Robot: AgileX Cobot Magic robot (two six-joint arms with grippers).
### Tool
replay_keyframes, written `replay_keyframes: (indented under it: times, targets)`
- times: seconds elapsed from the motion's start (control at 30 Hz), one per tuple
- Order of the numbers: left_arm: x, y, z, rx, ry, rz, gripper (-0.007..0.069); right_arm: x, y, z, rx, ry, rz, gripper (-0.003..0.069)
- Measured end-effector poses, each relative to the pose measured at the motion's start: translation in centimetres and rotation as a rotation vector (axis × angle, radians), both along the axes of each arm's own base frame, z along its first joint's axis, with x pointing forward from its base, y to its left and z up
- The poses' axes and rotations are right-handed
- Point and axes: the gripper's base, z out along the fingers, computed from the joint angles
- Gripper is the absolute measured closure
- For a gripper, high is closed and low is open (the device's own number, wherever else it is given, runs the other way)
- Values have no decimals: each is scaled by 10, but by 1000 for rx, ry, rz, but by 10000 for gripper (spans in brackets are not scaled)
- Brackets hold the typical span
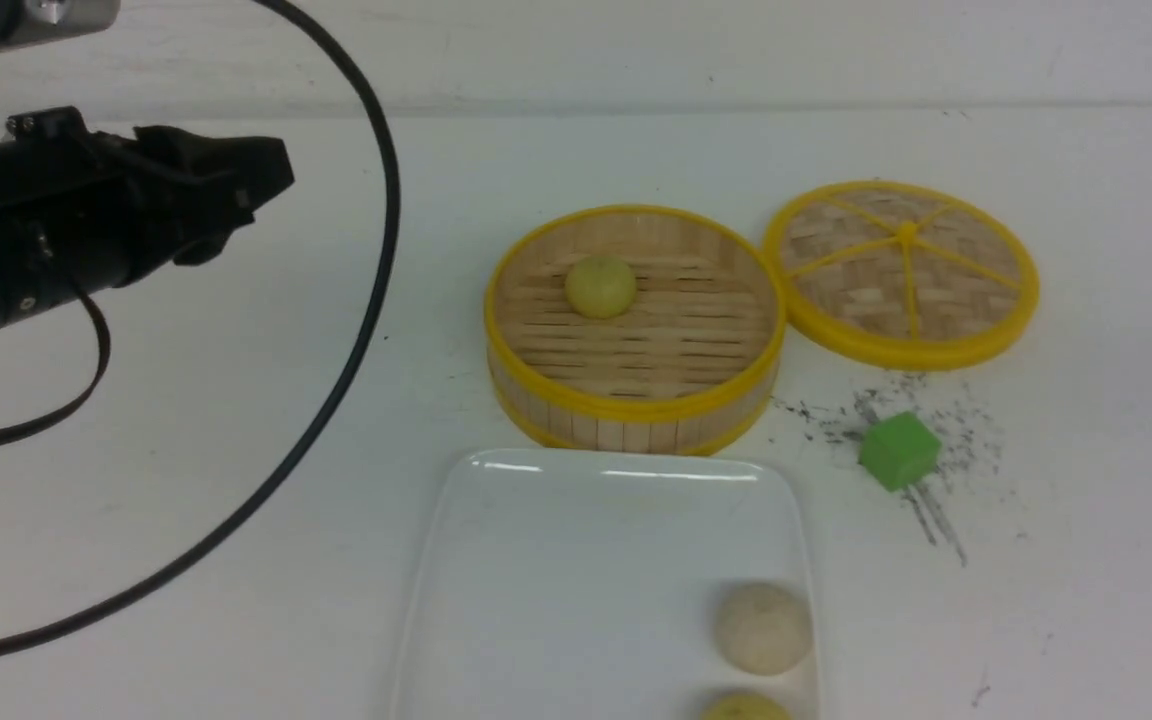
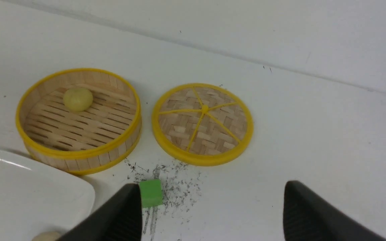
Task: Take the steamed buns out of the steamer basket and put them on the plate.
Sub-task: Use the left arm to grab the steamed stuffed bun that is closest to it
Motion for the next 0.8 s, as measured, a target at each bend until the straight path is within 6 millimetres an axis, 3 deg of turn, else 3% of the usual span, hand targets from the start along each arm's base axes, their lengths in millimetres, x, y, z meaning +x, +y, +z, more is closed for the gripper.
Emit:
replay_keyframes:
  times: [0.17, 0.43, 0.63, 0.8]
  targets:
    - [13, -8, -18, -87, 64, -93, 384, -6, 0, -19, 13, 42, 23, 111]
    - [37, -11, -32, -121, 2, -133, 384, -9, 1, -52, 5, 97, 39, 113]
    - [62, -13, -17, -62, 24, -156, 378, -8, 2, -58, 0, 108, 42, 113]
    - [77, -32, 9, 14, 68, -196, 342, -8, 2, -59, -26, 101, 54, 113]
